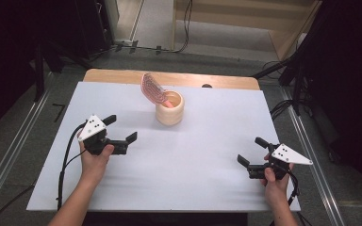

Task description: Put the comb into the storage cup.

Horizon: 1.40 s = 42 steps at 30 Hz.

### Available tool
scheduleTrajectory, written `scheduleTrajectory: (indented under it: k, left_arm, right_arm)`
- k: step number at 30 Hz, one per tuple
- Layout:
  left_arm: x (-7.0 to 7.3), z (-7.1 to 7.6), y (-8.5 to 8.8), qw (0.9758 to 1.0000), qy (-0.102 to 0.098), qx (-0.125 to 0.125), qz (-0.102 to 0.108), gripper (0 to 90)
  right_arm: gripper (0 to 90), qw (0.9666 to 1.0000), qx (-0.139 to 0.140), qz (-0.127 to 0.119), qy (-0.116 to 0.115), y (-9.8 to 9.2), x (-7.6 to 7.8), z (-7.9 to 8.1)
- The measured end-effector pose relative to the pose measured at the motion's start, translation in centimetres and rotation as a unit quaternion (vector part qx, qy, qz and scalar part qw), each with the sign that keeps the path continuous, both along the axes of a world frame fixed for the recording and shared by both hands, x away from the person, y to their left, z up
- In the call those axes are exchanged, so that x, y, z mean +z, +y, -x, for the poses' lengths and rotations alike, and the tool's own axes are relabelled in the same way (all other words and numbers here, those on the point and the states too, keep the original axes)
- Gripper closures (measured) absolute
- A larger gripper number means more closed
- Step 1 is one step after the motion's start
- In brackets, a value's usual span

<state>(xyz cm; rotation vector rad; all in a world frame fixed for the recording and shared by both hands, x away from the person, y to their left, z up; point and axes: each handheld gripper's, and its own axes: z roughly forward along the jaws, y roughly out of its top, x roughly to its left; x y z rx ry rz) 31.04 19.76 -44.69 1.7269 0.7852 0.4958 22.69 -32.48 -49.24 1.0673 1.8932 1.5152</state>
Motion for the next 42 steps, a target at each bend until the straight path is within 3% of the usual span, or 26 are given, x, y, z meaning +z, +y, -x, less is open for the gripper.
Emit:
scheduleTrajectory:
  k: [16,22,39,42]
  left_arm:
    - [-1.5,2.0,3.1,0.9997,0.008,0.024,-0.001,0.0]
    - [-2.0,2.9,4.1,0.9995,0.009,0.029,-0.011,0.0]
    - [-2.3,4.4,7.0,0.9987,0.013,0.049,-0.005,0.0]
    - [-2.4,4.6,7.4,0.9985,0.011,0.052,-0.012,0.0]
  right_arm:
    - [0.0,1.0,-0.001,0.003,0.002,0.1,-0.1,0.0]
    - [0.0,1.0,-0.002,0.003,0.001,0.0,-0.1,0.0]
    - [0.0,0.9999,-0.009,0.004,0.004,-0.2,-0.3,-0.1]
    - [0.0,0.9999,-0.01,0.003,0.004,-0.2,-0.4,-0.1]
